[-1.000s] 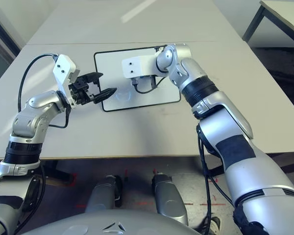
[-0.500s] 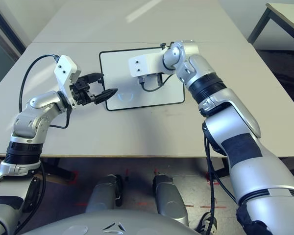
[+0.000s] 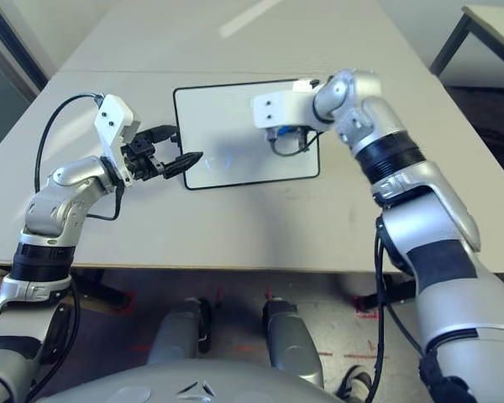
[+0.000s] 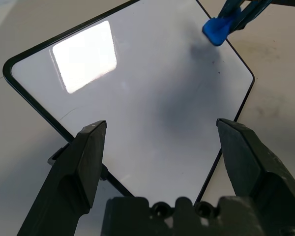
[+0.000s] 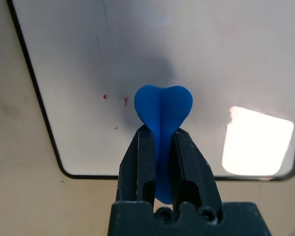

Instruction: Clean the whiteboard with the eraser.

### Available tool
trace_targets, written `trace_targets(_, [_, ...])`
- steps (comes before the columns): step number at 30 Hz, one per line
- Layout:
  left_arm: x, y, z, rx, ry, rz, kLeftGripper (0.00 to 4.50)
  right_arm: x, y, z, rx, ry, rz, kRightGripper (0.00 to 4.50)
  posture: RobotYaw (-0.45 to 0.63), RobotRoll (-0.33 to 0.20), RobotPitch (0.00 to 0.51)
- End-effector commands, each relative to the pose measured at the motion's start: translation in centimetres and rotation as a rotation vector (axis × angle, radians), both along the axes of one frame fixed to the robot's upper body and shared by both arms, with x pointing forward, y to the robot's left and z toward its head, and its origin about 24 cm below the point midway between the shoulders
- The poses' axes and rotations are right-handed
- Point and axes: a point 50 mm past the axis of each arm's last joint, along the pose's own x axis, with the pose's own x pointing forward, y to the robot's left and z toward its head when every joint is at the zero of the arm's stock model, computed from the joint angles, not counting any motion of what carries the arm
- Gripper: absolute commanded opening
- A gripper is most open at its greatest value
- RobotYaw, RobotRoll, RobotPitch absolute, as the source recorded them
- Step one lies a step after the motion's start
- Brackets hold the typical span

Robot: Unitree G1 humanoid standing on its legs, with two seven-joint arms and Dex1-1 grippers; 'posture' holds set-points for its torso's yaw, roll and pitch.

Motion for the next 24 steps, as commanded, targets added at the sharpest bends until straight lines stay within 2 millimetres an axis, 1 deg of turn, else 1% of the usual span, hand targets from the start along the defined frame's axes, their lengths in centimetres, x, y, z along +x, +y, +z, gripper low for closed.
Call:
trace_targets(1, [-0.1,0.0,-0.2,0.008,0.008,-0.007,4.50,-1.8,-1.8,1.6,0.063,0.065,-0.004,0.19,-0.10,0.000,0.110])
trace_targets(3, [0.0,-0.1,-0.2,0.006,0.009,-0.008,4.50,-2.5,-3.1,1.8,0.074,0.093,-0.033,0.19,-0.12,0.000,0.113])
trace_targets(6, [0.1,-0.2,-0.2,0.005,0.008,-0.011,4.50,-3.0,-5.6,1.3,0.059,0.124,-0.140,0.19,-0.12,0.000,0.113])
trace_targets(8, [0.2,-0.2,-0.2,0.004,0.007,-0.012,4.50,-3.1,-6.8,0.8,0.062,0.138,-0.196,0.19,-0.13,0.000,0.112])
trace_targets(10, [0.2,-0.2,-0.2,0.004,0.007,-0.012,4.50,-3.0,-7.4,0.5,0.059,0.121,-0.226,0.19,-0.13,0.000,0.110])
trace_targets(14, [0.3,-0.2,-0.2,0.006,0.009,-0.014,4.50,-2.5,-6.5,0.0,0.025,0.019,-0.167,0.19,-0.14,0.000,0.107])
trace_targets(16, [0.3,-0.2,-0.2,0.006,0.008,-0.015,4.50,-2.3,-5.9,-0.7,-0.009,-0.009,-0.145,0.19,-0.14,0.000,0.107])
trace_targets(19, [0.5,-0.3,-0.2,0.008,0.005,-0.019,4.50,-1.8,-4.0,-2.0,-0.012,-0.026,-0.095,0.19,-0.14,0.000,0.101])
trace_targets(24, [0.6,-0.3,0.0,0.011,0.001,-0.023,4.50,-1.4,-2.3,-2.8,-0.011,-0.037,-0.056,0.19,-0.14,0.000,0.097])
